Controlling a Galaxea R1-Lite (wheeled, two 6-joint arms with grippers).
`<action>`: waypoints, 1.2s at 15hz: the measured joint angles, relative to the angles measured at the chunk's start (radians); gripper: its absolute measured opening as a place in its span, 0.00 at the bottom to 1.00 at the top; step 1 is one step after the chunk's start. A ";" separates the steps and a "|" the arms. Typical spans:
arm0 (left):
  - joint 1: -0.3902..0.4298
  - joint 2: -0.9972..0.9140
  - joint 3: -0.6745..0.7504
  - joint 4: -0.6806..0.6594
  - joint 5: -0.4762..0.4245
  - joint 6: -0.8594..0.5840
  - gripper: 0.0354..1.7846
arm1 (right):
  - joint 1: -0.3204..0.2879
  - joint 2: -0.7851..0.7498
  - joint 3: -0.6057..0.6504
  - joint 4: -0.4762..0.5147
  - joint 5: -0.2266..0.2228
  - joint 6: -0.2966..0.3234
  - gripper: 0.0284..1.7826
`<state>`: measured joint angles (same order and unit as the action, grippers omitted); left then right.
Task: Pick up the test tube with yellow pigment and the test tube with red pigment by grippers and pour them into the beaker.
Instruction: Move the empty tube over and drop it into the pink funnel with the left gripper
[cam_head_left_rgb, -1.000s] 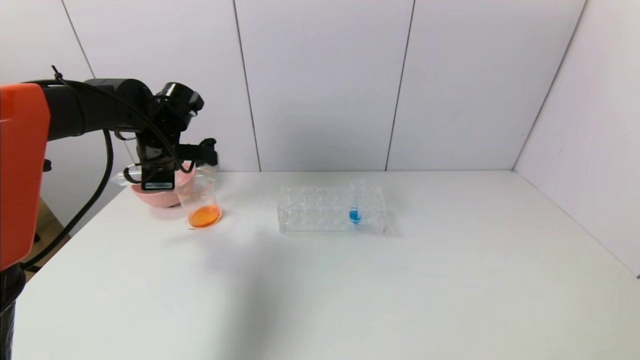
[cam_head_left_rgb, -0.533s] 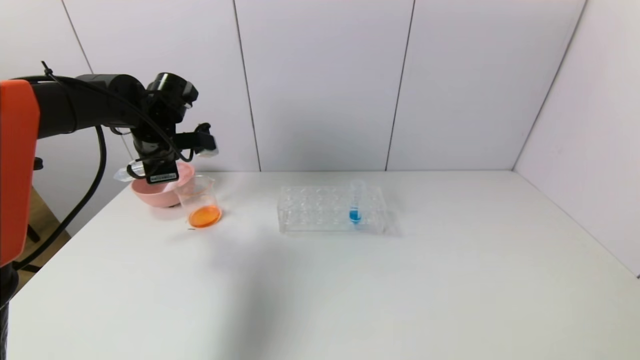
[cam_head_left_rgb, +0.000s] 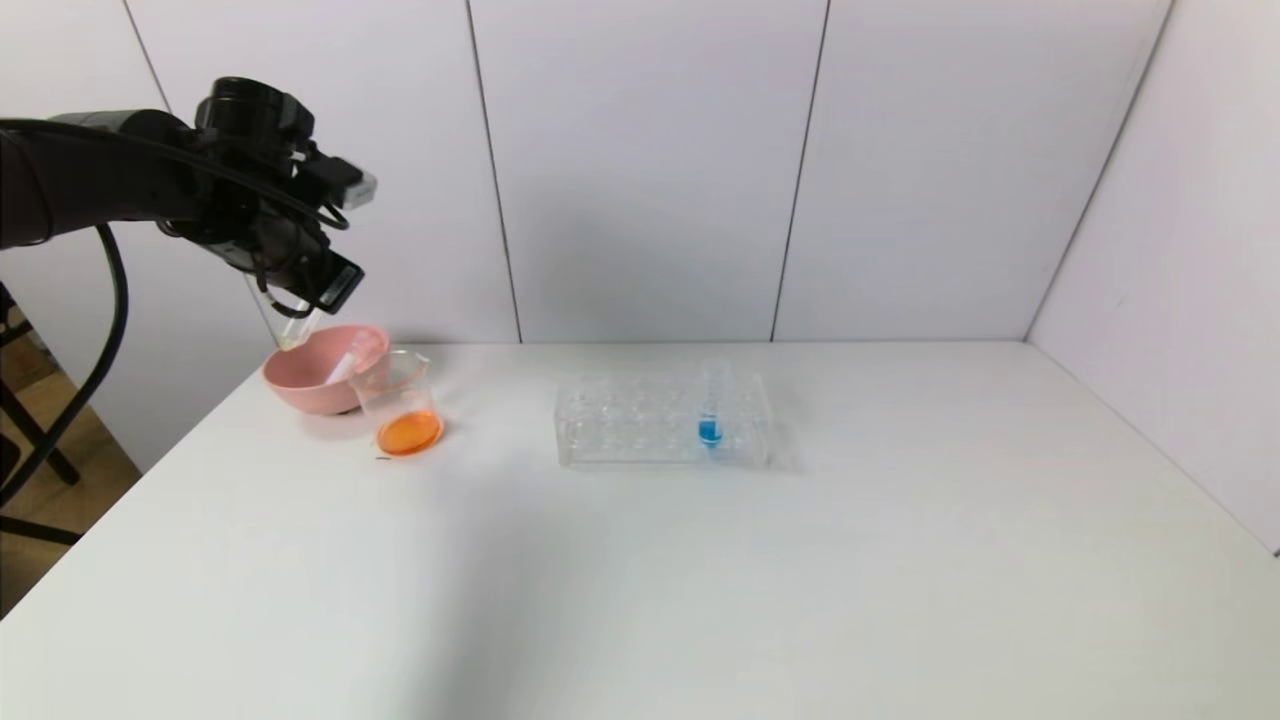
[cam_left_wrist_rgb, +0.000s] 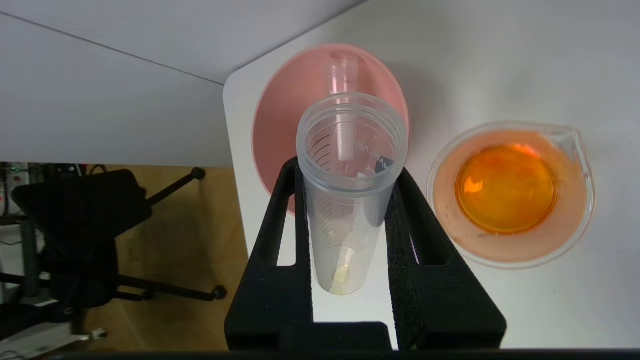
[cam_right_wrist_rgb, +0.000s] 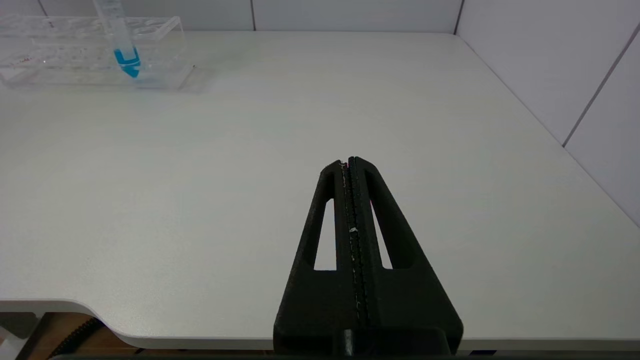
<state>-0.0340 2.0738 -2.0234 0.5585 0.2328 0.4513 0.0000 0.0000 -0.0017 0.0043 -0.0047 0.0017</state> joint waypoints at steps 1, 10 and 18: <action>0.017 -0.007 0.000 -0.046 -0.005 -0.051 0.23 | 0.000 0.000 0.000 0.000 0.000 0.000 0.05; 0.102 0.047 0.027 -0.486 -0.015 -0.309 0.23 | 0.000 0.000 0.000 0.000 0.000 0.000 0.05; 0.135 0.156 0.069 -0.549 -0.019 -0.424 0.23 | 0.000 0.000 0.000 0.000 0.000 0.000 0.05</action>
<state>0.1009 2.2302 -1.9545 0.0096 0.2134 0.0274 0.0000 0.0000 -0.0017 0.0047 -0.0047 0.0019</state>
